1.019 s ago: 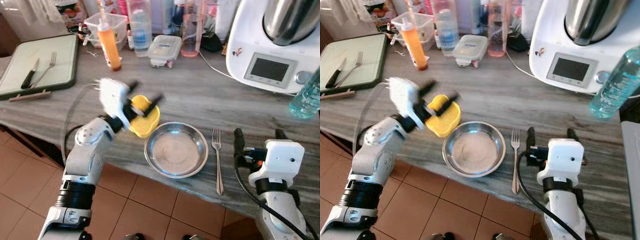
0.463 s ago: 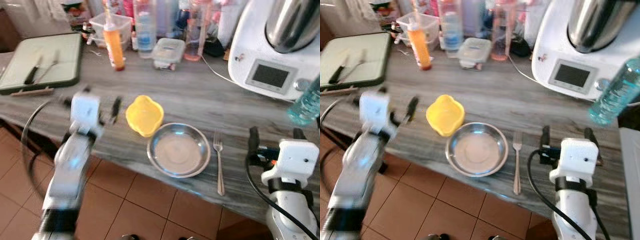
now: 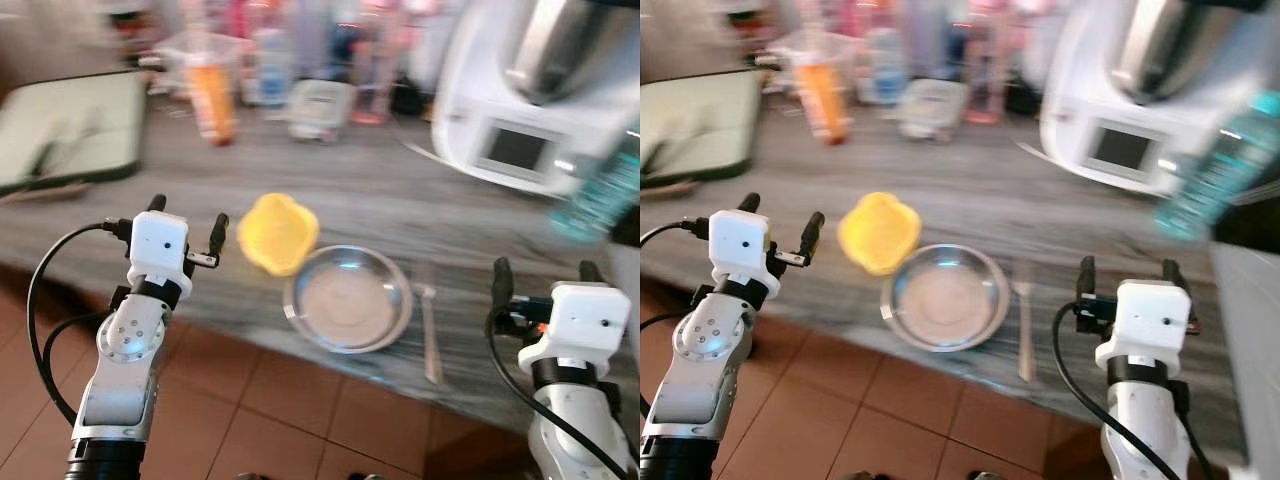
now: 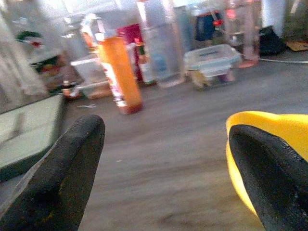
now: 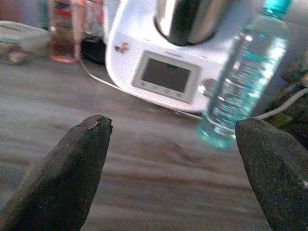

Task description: Setting the table

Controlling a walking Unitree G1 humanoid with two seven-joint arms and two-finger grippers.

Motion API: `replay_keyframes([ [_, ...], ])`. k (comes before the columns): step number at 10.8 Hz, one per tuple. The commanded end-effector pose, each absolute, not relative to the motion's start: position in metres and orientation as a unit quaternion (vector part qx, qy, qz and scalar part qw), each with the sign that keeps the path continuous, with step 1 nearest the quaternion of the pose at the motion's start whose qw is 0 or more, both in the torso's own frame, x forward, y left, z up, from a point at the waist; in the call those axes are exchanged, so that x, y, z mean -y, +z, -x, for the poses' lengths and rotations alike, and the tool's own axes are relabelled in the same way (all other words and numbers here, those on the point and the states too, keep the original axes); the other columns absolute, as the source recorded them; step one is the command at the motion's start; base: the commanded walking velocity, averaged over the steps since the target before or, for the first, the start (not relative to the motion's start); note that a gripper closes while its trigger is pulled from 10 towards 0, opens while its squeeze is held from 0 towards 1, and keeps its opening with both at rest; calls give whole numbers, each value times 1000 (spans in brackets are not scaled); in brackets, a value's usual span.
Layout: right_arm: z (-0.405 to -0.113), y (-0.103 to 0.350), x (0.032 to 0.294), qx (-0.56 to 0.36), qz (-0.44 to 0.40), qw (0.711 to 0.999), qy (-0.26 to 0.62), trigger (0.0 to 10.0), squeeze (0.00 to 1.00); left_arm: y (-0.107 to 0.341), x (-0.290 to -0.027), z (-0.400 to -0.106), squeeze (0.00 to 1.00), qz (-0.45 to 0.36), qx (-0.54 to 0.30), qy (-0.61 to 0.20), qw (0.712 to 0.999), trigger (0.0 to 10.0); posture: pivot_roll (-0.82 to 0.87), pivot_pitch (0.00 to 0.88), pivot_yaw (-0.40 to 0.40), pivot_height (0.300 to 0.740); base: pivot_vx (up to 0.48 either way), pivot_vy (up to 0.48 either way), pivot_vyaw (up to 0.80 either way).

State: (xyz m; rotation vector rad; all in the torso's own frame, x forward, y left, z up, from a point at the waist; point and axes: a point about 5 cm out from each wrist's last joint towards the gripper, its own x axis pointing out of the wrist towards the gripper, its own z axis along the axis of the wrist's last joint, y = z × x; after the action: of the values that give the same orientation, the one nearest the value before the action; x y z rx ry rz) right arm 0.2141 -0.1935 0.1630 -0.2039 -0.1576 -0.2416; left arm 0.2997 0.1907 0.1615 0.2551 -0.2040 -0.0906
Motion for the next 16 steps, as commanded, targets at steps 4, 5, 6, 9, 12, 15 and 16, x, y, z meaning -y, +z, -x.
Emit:
replay_keyframes([
  [4, -216, 146, 188, 29, 63, 993, -99, 10000, 0, 153, -192, -301, 0, -136, 75, -50, 987, 10000, 100, 122, -12, 740, 0, 0, -400],
  [5, -216, 135, 189, -3, 46, 993, -105, 10000, 0, 153, -191, -301, 0, -133, 73, -54, 987, 10000, 100, 122, -12, 740, 0, 0, 0],
  [6, -217, 122, 188, -45, 45, 993, -104, 10000, 0, 153, -191, -302, 0, -132, 72, -57, 987, 10000, 101, 125, -7, 740, 0, 0, 0],
  [9, -210, 118, 188, -64, 48, 991, -109, 10000, 0, 156, -190, -304, 0, -128, 72, -66, 987, 10000, 101, 127, -4, 740, 0, 0, 0],
  [12, -187, 106, 185, -111, 49, 985, -121, 10000, 0, 154, -189, -305, 0, -124, 64, -81, 987, 10000, 94, 127, 1, 740, 0, 0, 0],
  [15, -173, 98, 178, -141, 38, 982, -121, 10000, 0, 153, -186, -307, 0, -126, 59, -99, 985, 10000, 85, 131, 10, 740, 0, 0, 0],
  [16, -173, 97, 176, -141, 34, 982, -120, 10000, 0, 153, -185, -307, 0, -125, 58, -102, 985, 10000, 78, 135, 18, 740, 0, 0, 0],
])
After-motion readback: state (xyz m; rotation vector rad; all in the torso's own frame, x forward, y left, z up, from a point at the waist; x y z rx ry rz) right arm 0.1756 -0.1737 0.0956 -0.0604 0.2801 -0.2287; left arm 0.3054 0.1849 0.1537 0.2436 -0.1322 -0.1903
